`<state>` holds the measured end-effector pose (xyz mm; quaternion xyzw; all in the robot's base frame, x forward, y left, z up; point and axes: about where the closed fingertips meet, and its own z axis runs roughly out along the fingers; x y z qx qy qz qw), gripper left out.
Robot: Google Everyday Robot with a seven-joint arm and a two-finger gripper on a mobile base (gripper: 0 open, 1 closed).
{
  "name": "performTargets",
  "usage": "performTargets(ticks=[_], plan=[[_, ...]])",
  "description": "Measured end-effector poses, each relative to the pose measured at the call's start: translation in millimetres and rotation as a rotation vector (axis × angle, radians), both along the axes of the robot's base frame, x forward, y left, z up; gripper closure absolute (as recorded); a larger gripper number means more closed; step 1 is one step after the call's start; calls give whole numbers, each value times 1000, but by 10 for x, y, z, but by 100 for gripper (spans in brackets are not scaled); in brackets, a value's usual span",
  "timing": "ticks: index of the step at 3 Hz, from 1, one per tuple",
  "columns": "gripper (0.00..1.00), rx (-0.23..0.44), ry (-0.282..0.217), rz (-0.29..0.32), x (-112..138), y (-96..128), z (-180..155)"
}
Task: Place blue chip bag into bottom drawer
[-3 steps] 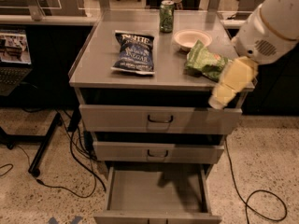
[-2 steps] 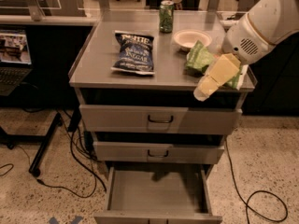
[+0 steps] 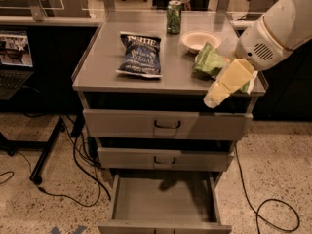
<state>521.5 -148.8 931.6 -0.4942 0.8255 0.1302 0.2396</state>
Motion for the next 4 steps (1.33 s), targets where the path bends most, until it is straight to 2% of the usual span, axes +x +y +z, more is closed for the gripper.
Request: performTargets(ticks=[1, 3, 4], plan=[[0, 75, -42, -7, 305, 213, -244], [0, 190, -126, 128, 1161, 819, -336], [0, 222, -155, 175, 1480, 1077, -315]])
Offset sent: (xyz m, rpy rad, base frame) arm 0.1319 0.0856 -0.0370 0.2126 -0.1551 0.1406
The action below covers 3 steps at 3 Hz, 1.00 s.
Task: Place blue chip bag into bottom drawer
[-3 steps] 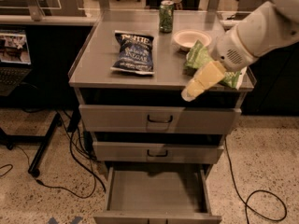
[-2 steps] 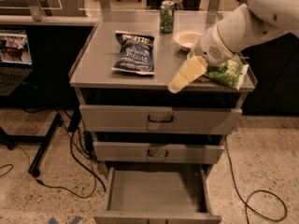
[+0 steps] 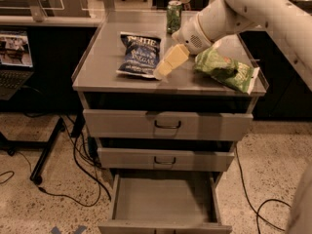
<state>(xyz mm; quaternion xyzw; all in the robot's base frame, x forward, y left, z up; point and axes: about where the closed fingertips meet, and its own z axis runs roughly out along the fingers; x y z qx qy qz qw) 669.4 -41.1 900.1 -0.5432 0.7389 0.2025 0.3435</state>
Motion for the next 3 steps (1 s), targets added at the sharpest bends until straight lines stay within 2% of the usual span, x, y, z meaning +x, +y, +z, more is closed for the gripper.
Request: performTargets(ticks=[1, 3], plan=[[0, 20, -14, 28, 225, 235, -40], [0, 18, 3, 41, 469, 547, -293]])
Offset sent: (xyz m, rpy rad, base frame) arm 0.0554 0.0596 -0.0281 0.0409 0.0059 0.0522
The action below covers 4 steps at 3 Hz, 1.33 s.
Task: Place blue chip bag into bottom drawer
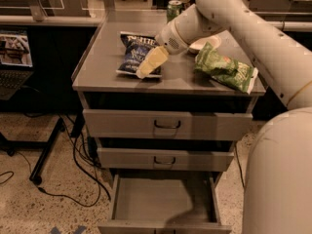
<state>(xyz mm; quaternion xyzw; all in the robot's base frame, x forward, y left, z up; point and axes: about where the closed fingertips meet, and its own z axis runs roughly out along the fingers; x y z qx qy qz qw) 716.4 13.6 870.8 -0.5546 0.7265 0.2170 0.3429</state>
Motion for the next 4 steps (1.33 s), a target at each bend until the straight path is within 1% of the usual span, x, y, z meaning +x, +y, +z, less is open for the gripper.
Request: performTargets(ticks=[1, 2, 3, 4], plan=[[0, 3, 36, -14, 139, 158, -250], [0, 3, 36, -14, 140, 159, -253], [18, 3, 36, -14, 140, 159, -253], [42, 3, 36, -14, 140, 160, -253]])
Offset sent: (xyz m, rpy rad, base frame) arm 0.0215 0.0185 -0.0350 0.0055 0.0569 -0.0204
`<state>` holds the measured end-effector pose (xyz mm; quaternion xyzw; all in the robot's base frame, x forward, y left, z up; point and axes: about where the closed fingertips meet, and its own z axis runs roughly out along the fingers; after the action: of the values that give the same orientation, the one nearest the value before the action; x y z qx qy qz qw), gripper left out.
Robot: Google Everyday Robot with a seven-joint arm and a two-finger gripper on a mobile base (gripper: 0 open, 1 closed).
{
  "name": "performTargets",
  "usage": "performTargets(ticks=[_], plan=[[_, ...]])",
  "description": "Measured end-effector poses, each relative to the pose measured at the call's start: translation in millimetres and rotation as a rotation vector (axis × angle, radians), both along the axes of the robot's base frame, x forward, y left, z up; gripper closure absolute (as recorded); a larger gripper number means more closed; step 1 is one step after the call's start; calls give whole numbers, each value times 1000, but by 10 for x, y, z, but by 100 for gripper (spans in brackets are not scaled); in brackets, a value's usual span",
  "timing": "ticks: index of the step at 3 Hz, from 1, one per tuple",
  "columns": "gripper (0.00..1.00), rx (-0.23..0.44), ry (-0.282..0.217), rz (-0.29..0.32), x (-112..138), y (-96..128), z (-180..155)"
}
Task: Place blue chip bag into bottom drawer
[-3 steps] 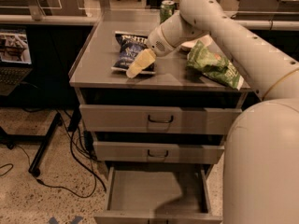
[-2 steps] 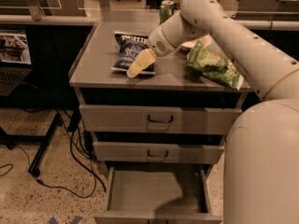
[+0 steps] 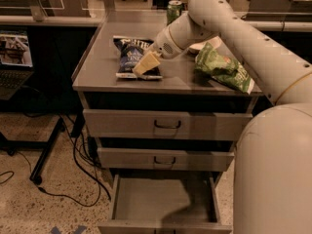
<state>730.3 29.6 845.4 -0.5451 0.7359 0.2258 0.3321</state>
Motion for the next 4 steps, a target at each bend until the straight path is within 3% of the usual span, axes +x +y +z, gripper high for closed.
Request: performTargets(ticks=[1, 2, 3, 4], plan=[[65, 0, 0, 0, 0, 0, 0], [96, 0, 0, 0, 0, 1, -1], [100, 0, 0, 0, 0, 1, 0], [100, -1, 8, 70, -243, -41, 167]])
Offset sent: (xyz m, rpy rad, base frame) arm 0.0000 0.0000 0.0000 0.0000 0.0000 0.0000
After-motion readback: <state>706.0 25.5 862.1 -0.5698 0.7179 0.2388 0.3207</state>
